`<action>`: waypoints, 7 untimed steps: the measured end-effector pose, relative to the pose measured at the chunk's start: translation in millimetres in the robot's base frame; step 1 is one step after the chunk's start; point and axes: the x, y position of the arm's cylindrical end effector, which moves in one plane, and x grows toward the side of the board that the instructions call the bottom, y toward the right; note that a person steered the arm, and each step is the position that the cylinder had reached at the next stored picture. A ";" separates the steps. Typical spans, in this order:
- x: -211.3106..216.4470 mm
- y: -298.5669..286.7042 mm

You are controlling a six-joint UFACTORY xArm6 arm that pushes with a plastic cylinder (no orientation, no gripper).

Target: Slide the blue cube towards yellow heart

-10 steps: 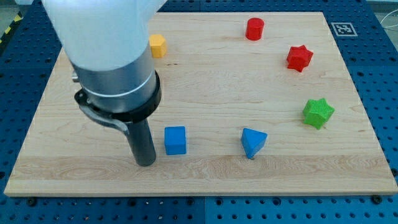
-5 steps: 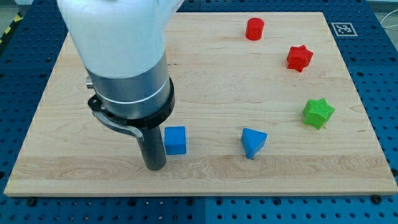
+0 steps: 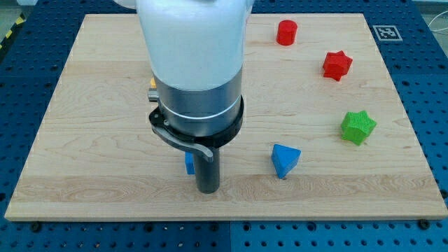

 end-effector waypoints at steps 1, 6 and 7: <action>-1.2 -2.0; -28.3 -5.7; -37.2 -5.7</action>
